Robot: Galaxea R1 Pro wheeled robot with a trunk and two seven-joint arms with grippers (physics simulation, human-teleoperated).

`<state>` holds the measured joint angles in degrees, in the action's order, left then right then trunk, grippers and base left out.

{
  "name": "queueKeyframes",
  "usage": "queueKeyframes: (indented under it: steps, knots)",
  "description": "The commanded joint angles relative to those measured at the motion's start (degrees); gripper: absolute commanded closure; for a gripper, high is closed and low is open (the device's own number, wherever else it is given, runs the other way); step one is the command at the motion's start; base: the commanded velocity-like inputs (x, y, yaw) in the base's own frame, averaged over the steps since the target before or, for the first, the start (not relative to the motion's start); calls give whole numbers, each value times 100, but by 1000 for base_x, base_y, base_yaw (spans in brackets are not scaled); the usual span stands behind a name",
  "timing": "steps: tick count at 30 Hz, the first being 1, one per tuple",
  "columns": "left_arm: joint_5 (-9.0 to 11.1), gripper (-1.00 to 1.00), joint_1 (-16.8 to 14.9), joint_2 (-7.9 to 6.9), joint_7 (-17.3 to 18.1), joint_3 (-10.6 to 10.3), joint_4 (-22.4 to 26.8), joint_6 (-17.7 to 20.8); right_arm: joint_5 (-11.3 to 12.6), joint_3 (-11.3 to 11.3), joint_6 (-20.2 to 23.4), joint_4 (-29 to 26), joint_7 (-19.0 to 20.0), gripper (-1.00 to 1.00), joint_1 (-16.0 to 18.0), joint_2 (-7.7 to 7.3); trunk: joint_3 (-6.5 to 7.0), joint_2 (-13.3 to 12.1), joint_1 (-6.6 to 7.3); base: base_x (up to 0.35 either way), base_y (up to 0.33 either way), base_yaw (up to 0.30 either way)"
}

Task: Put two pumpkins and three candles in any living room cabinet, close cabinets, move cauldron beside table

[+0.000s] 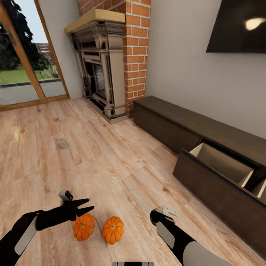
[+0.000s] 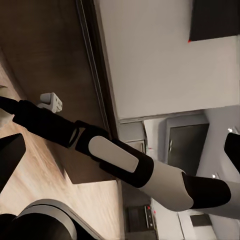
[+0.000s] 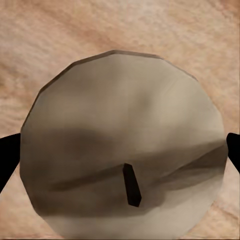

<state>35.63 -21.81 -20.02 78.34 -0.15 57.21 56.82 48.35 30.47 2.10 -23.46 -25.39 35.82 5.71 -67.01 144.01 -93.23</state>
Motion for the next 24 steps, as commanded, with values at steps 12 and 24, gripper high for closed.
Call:
queueKeyframes:
  steps: [12,24]
  knots:
    - [14,-100,-1,-17,5,5,7,57,106,9,686,-219,-121,100,4,-8,262,-14,34,-97,0,287]
    - [10,-100,-1,-98,235,12,10,57,242,-643,2501,-3191,-2215,100,-31,-8,473,-30,65,0,0,234]
